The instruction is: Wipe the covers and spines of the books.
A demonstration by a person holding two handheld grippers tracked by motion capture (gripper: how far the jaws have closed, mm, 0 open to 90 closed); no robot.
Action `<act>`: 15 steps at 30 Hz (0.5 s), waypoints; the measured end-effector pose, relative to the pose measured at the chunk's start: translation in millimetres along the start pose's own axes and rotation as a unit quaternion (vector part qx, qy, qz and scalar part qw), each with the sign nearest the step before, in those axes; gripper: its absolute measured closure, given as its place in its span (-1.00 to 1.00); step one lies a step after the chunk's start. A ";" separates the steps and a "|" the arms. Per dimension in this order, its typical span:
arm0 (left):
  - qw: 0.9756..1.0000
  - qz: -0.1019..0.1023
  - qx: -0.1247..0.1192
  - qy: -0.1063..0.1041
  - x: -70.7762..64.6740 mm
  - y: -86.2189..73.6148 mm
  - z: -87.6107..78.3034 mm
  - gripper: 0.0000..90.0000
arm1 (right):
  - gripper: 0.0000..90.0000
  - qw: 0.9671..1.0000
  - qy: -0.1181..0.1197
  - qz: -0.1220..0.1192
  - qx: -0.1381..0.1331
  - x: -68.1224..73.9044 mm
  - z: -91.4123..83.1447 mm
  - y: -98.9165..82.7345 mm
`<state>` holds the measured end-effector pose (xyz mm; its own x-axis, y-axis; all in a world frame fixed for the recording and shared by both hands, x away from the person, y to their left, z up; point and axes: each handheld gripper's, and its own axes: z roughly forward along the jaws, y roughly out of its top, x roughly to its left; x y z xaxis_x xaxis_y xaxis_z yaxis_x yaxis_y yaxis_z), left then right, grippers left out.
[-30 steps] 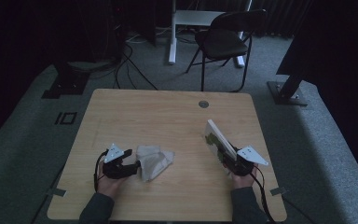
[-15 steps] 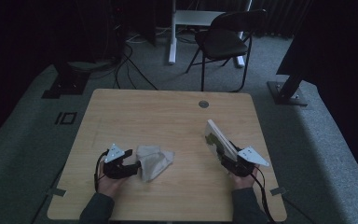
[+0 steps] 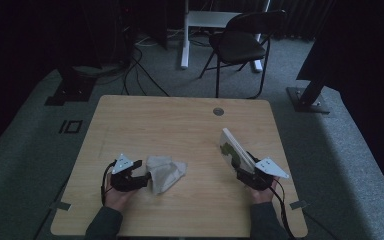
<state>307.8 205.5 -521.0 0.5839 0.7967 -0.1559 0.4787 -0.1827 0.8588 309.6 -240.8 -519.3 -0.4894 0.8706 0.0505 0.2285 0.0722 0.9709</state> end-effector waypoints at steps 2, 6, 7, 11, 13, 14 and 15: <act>1.000 -0.001 0.001 -0.001 0.3 0.1 -0.1 -0.33 | -0.21 1.000 0.001 -0.001 0.001 -0.1 -1.1 0.1; 1.000 -0.006 0.000 -0.003 0.9 0.3 -0.8 -0.33 | -0.23 1.000 -0.001 -0.001 -0.001 0.2 -3.5 0.5; 1.000 -0.006 0.000 -0.002 0.9 0.4 -1.1 -0.33 | -0.23 1.000 -0.002 -0.001 -0.002 0.3 -4.4 0.5; 1.000 -0.006 0.000 0.000 1.3 0.2 -1.6 -0.33 | -0.26 1.000 -0.003 0.001 -0.004 0.9 -9.0 0.2; 1.000 -0.006 -0.001 -0.001 1.5 0.4 -1.8 -0.33 | -0.28 1.000 -0.005 0.004 -0.005 0.9 -11.7 0.1; 1.000 -0.009 -0.001 -0.003 1.7 0.4 -1.9 -0.33 | -0.28 1.000 -0.006 0.004 -0.006 0.6 -13.0 -0.1; 1.000 -0.010 -0.001 -0.003 1.8 0.5 -1.9 -0.33 | -0.32 1.000 -0.009 0.005 -0.007 0.7 -14.6 -0.4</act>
<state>307.8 208.0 -520.0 0.5790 0.7961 -0.1759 0.4891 -0.1665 0.8562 296.9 -247.4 -516.2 -0.4726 0.8795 0.0564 0.2210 0.0563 0.9736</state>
